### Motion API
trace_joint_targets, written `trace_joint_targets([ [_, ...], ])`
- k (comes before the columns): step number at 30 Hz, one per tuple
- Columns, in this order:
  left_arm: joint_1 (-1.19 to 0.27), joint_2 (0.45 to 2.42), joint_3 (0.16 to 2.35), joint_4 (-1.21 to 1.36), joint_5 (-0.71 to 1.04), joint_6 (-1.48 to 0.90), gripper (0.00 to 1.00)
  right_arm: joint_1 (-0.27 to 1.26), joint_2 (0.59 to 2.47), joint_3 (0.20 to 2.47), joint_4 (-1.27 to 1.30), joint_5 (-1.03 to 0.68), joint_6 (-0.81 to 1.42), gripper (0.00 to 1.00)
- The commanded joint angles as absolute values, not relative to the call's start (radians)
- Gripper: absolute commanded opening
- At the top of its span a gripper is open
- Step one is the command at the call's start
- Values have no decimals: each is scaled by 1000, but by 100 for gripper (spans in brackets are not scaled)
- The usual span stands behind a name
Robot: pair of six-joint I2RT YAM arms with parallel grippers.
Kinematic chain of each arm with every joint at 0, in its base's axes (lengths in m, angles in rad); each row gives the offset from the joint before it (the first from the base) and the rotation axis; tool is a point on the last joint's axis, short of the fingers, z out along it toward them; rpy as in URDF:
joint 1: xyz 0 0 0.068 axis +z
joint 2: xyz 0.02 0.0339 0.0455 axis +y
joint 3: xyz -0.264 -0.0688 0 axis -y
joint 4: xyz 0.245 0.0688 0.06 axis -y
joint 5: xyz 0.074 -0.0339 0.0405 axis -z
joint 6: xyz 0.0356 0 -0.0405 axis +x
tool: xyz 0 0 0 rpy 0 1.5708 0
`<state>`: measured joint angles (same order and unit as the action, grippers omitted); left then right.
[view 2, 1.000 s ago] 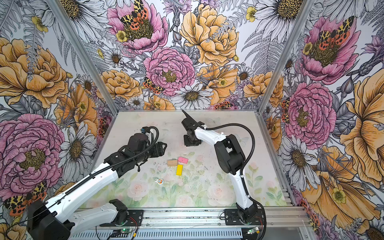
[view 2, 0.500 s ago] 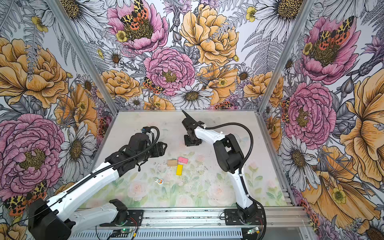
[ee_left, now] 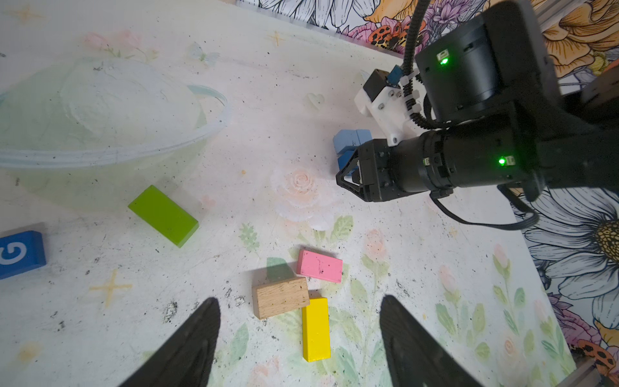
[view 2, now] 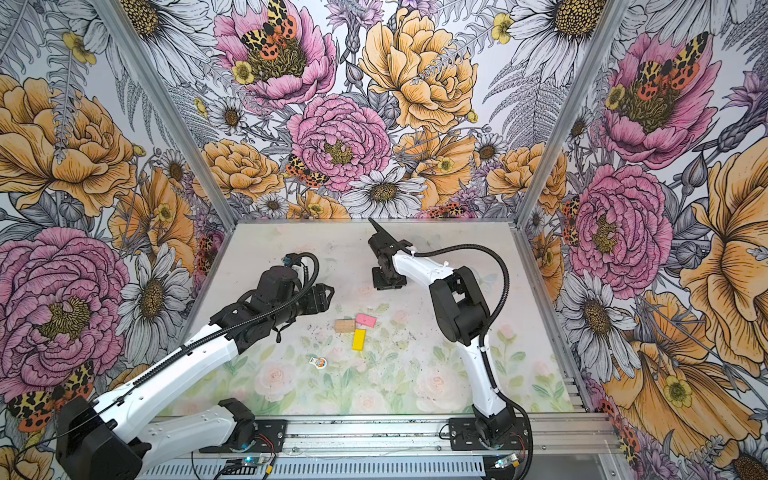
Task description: Build the wood block tower
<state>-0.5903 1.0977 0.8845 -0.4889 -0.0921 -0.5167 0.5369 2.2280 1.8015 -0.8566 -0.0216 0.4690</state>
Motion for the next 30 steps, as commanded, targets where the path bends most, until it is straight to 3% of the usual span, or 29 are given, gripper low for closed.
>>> trace_joint_targets([
  [1,-581,1082,911,-472,-68,-500,76,531,2250,1836,-866,3,452,37],
  [16,-582,1060,905,-471,-69,-500,78,529,2235,1837,-875,-7,428,41],
  [30,-643,942,846,-523,-115,-550,80,587,1803,1651,-874,-2,450,61],
])
